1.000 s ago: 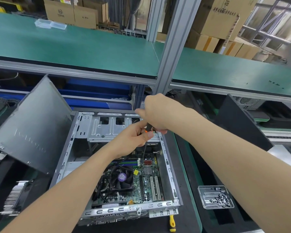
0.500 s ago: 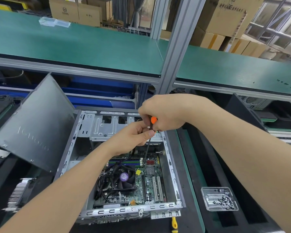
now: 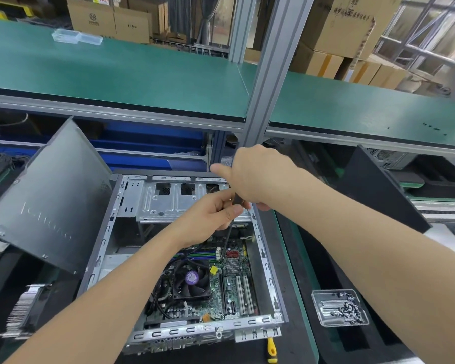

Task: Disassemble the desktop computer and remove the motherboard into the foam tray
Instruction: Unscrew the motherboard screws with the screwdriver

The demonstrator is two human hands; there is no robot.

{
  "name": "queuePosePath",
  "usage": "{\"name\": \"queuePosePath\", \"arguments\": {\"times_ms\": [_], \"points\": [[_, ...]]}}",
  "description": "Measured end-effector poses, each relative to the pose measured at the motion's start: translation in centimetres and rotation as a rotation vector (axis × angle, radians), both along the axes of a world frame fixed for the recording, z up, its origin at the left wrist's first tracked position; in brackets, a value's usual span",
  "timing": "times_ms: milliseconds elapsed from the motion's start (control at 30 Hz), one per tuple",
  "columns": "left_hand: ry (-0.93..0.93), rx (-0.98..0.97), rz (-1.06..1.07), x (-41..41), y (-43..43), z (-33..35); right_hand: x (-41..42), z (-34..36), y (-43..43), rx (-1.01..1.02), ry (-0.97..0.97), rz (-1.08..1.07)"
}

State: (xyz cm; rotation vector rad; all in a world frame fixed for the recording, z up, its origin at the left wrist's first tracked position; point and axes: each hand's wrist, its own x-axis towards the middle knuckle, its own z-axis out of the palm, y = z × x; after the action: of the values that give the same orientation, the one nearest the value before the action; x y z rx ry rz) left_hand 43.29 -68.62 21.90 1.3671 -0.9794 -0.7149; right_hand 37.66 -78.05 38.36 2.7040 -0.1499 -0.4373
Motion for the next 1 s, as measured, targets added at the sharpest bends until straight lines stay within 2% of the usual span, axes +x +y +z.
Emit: {"name": "queuePosePath", "arguments": {"times_ms": [133, 267, 400, 500, 733, 833, 900, 1000], "points": [[0.003, 0.002, 0.006, 0.3, 0.0, -0.2, 0.5, 0.3, -0.5, -0.081, 0.09, 0.217], [-0.012, -0.037, -0.022, 0.6, 0.3, 0.0, 0.9, -0.4, -1.8, 0.209, -0.018, 0.085], [0.018, -0.046, -0.014, 1.0, 0.5, 0.3, 1.0, 0.5, -2.4, 0.223, 0.059, 0.209], [0.037, -0.074, -0.014, 1.0, 0.5, 0.7, 0.8, 1.2, -2.7, 0.264, 0.12, 0.219], [0.02, -0.024, -0.009, 1.0, 0.2, 0.2, 0.5, 0.4, -2.6, 0.218, 0.113, 0.284], [-0.021, -0.022, -0.015, 0.9, 0.2, 0.4, 0.4, 0.5, -2.7, 0.28, 0.096, 0.256], [-0.06, -0.009, -0.016, 1.0, 0.2, 0.3, 0.1, 0.5, -2.7, 0.312, 0.0, 0.223], [-0.073, 0.006, 0.0, 1.3, 0.1, 0.1, -0.1, -0.1, -1.7, 0.199, -0.331, -0.008]]}}
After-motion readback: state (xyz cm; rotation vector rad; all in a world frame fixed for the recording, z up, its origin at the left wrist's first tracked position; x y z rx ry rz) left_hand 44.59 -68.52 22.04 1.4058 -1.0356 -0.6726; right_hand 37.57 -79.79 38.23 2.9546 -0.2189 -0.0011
